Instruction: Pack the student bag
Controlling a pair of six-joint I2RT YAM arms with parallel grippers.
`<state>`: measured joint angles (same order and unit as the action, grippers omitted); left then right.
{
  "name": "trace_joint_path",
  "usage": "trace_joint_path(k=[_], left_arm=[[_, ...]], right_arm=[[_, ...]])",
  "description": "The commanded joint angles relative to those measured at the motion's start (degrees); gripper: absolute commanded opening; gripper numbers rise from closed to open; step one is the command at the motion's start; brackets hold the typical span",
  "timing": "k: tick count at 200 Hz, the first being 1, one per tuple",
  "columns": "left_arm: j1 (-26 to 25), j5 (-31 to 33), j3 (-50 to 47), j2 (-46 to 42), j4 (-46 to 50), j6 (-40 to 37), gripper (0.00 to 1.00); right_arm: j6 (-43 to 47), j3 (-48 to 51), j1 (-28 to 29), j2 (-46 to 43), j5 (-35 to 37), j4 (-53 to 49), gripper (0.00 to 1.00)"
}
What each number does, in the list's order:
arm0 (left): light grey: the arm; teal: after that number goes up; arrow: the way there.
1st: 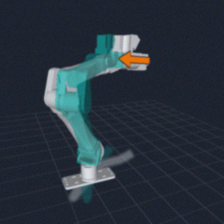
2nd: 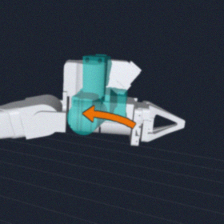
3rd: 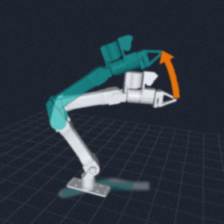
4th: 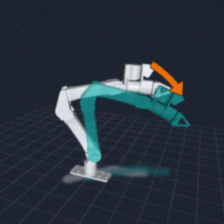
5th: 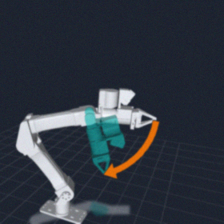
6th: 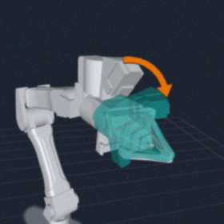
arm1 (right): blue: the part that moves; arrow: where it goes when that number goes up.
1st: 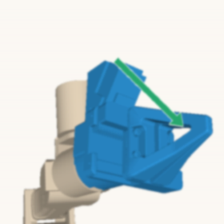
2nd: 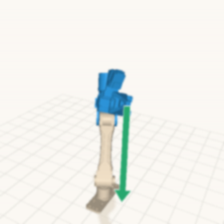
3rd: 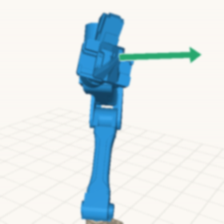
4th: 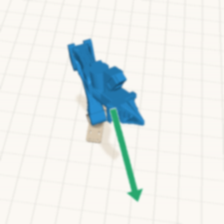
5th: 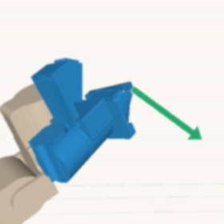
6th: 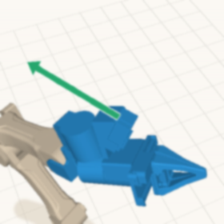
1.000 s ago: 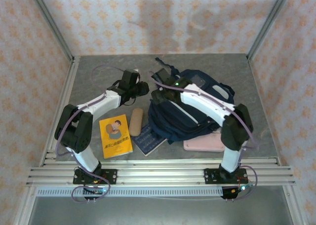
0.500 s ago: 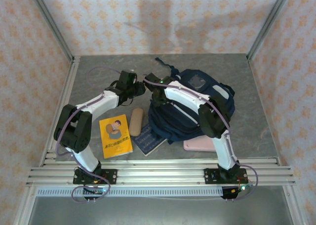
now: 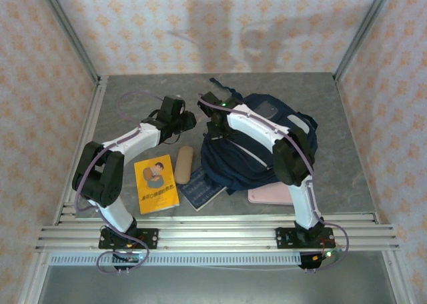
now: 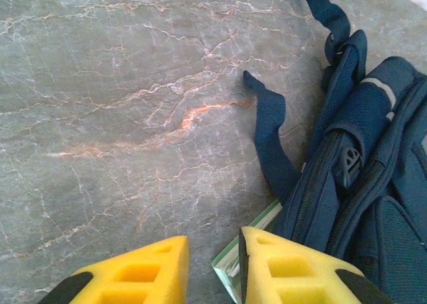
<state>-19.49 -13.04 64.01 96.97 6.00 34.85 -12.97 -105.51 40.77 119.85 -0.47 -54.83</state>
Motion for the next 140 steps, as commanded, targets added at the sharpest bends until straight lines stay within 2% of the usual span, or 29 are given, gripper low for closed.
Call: trace_joint_path(k=[1, 36, 74, 95, 118, 140], left_arm=[[-0.38, -1.59, 0.85, -2.27, 4.3, 4.26, 0.3], [-0.88, -8.78, -0.34, -2.36, 4.72, 11.43, 0.37], [-3.29, -13.4, -2.63, -1.32, -0.98, 18.78, 0.38], [-4.41, -15.01, -2.1, -0.08, 0.22, 21.16, 0.37], [-5.21, -14.43, -0.28, -0.13, 5.57, 19.88, 0.36], [-5.3, -9.44, 1.39, -2.74, 11.29, 11.54, 0.35]], right_arm=[[3.76, 0.78, -0.61, -5.91, 0.49, -0.1, 0.0], [2.8, 7.25, -0.61, -11.98, -1.37, 5.48, 0.0], [1.75, 13.38, -0.61, -16.57, -3.06, 10.2, 0.0], [1.72, 15.3, -0.61, -18.61, -3.82, 11.38, 0.0], [3.35, 16.13, -0.61, -20.08, -4.52, 11.5, 0.0], [7.86, 16.09, -0.61, -20.87, -4.88, 10.95, 0.0]])
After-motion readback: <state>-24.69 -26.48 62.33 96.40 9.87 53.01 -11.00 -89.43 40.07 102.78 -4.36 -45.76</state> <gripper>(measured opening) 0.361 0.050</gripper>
